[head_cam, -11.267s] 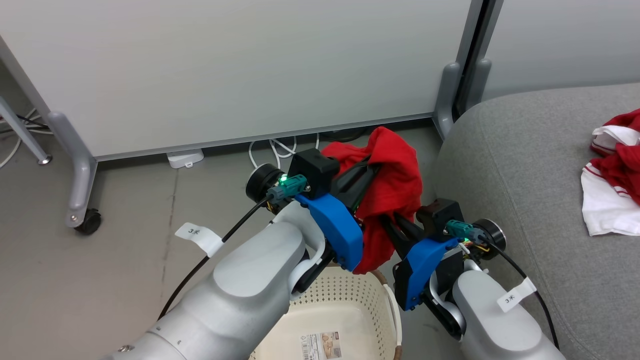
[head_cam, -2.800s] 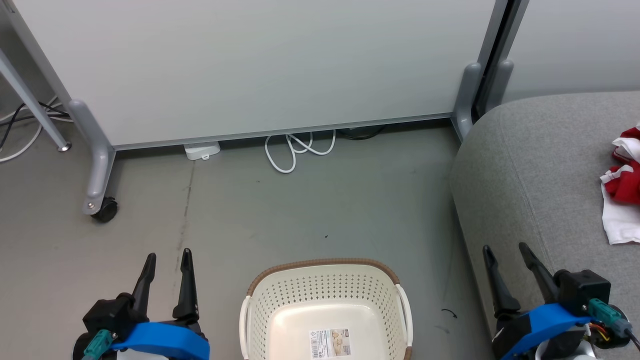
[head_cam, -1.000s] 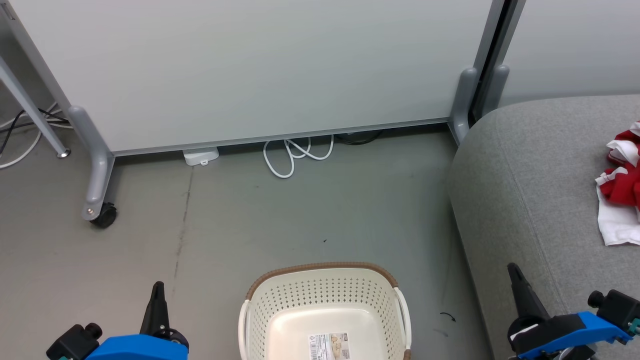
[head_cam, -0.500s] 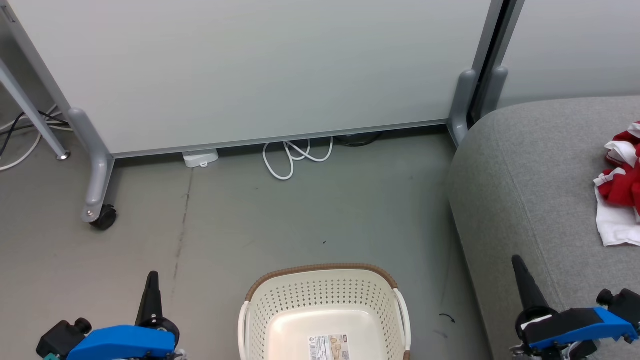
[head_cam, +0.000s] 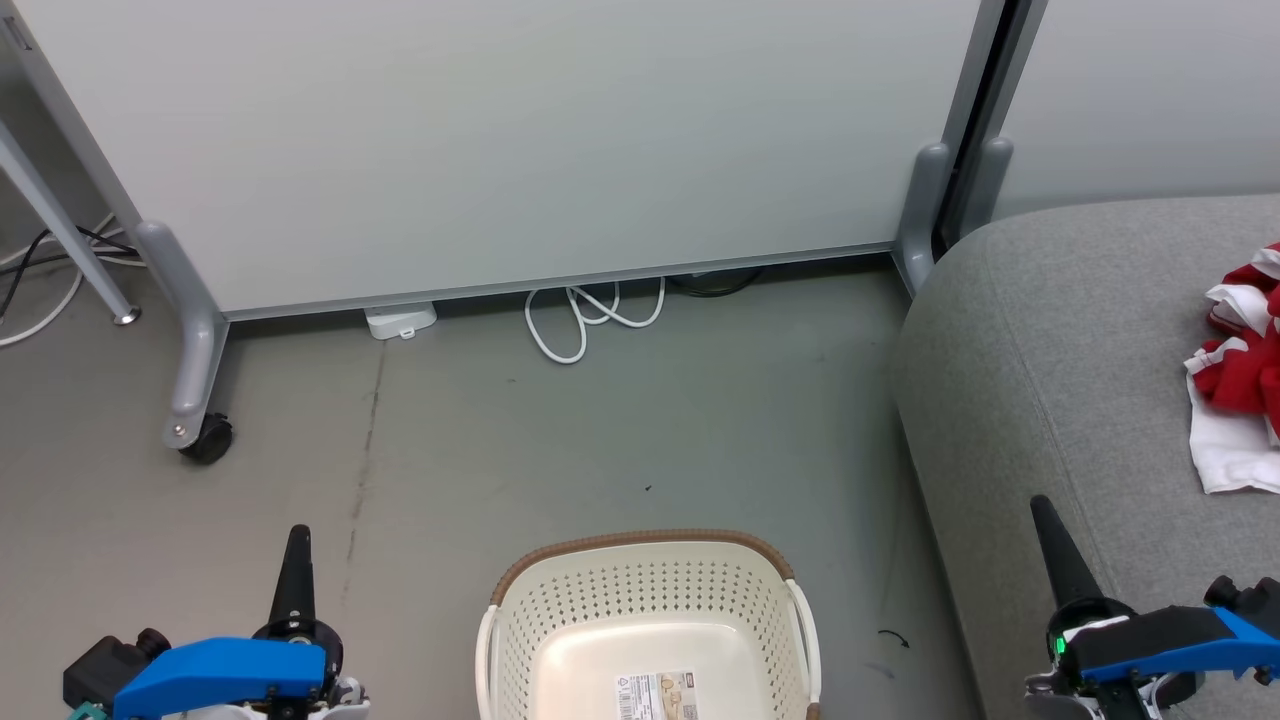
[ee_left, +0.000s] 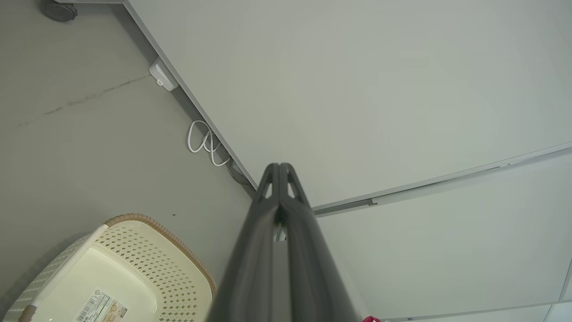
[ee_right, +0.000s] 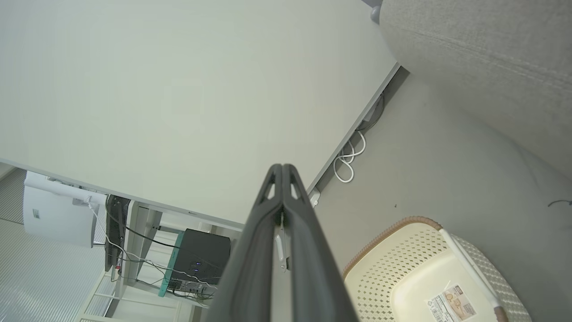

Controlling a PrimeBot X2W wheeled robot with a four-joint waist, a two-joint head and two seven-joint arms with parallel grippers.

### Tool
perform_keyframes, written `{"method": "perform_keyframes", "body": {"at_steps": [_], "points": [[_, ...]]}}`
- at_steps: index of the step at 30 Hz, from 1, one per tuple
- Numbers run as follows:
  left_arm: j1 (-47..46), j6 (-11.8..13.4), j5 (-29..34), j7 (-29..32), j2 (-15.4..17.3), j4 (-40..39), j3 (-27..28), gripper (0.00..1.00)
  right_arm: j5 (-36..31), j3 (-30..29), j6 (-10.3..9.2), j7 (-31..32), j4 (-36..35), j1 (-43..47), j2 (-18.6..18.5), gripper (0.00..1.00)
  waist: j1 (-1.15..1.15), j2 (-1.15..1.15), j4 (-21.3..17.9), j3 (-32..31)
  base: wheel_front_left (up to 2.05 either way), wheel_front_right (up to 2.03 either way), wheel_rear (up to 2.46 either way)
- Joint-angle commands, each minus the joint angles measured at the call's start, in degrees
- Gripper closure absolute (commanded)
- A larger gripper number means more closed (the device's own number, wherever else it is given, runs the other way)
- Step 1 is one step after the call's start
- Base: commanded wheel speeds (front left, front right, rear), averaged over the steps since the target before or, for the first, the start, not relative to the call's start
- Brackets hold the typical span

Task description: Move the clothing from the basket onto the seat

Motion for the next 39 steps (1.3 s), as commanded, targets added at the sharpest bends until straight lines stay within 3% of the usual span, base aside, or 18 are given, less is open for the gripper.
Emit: {"method": "perform_keyframes", "body": {"at_steps": [1, 39], "points": [[-1.44, -0.07, -1.16, 0.32, 0.08, -0.86, 0.46, 1.00, 1.46, -0.22, 0.03, 0.23, -0.68, -1.24, -0.29, 1.00, 0.00, 0.00, -0.01, -0.03, 0.00, 0.00, 0.00], [-3.01, -0.10, -17.44, 5.03, -0.03, -3.74, 2.52, 1.00, 20.02, -1.05, 0.04, 2.38, -1.32, -2.58, -0.40, 1.00, 0.00, 0.00, -0.28, -0.82, 0.00, 0.00, 0.00]]}}
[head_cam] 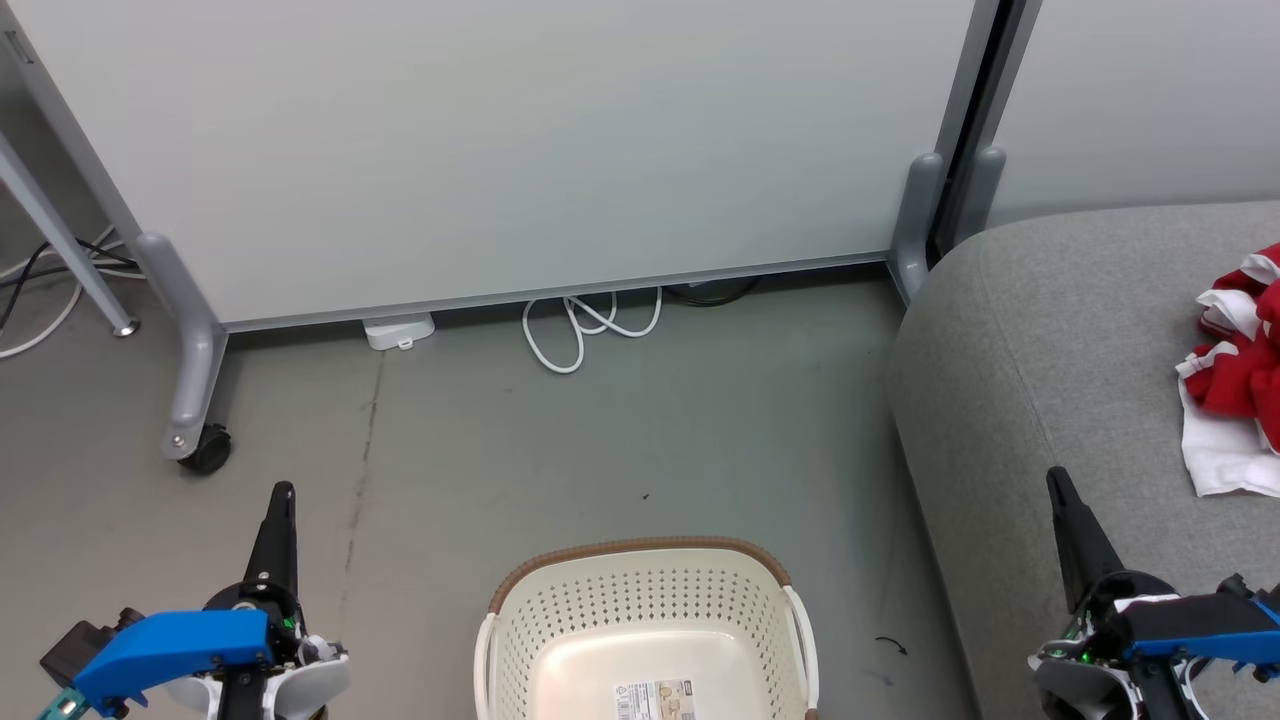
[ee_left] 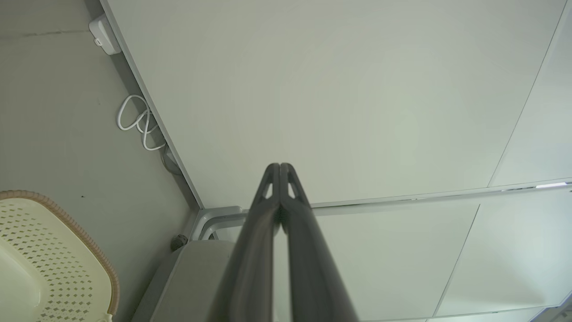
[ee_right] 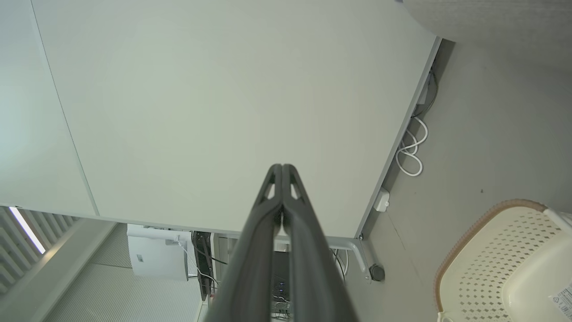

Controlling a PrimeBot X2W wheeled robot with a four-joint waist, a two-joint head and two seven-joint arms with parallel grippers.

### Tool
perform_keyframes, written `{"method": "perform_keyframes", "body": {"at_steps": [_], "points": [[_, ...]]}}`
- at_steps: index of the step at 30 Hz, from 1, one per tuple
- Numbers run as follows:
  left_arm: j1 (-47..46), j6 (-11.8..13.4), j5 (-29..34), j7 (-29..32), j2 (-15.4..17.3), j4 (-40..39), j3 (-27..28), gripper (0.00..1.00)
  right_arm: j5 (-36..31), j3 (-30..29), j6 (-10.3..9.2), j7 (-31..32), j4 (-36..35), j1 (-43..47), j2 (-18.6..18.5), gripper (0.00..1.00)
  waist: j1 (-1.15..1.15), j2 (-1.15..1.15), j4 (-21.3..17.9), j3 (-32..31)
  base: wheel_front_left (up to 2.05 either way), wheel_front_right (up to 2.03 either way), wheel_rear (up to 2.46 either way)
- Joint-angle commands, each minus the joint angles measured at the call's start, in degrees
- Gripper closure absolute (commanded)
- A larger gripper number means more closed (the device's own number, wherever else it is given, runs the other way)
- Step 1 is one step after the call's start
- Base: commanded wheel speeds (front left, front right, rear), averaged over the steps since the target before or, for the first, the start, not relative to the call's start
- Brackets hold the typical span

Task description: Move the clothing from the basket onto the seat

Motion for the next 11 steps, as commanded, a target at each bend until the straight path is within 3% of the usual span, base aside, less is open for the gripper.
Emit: {"method": "perform_keyframes", "body": {"at_steps": [1, 11], "points": [[-0.94, -0.10, -0.70, 0.28, 0.00, -0.44, 0.35, 1.00, 0.92, -0.18, 0.04, 0.33, -0.39, -1.01, -0.33, 1.00, 0.00, 0.00, 0.00, -0.01, 0.00, 0.00, 0.00], [-1.25, -0.11, -4.33, 1.34, -0.02, -1.10, 0.77, 1.00, 5.08, -0.36, 0.04, 0.78, -0.51, -1.15, -0.35, 1.00, 0.00, 0.00, -0.08, -0.23, 0.00, 0.00, 0.00]]}}
